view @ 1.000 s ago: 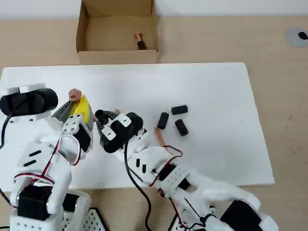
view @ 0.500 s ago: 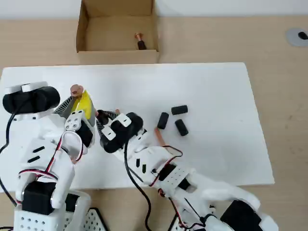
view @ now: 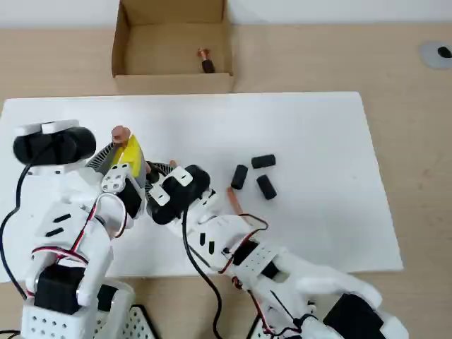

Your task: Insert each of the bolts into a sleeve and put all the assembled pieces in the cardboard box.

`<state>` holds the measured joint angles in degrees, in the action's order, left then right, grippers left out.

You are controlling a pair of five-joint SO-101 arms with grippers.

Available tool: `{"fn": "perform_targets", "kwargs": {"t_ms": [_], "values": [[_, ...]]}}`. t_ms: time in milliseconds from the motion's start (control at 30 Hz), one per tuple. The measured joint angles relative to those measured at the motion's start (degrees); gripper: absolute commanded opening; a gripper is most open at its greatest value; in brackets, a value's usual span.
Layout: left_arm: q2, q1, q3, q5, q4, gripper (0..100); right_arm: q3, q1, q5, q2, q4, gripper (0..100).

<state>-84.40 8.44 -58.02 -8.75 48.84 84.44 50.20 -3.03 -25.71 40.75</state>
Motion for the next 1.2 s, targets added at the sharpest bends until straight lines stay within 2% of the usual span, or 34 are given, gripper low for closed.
{"fn": "perform_targets", "kwargs": {"t_ms": [733,1000,1200], "values": [[-0.18,0.0,-2.46,2.11,1.85,1,0.0,0.0,0.0,0.0,0.0,1.0],[-0.35,-3.69,-2.73,-0.18,-5.8,1,0.0,0.0,0.0,0.0,0.0,1.0],[-0.26,-3.96,-5.36,-0.18,-6.42,1,-0.09,0.0,0.0,0.0,0.0,1.0]]}}
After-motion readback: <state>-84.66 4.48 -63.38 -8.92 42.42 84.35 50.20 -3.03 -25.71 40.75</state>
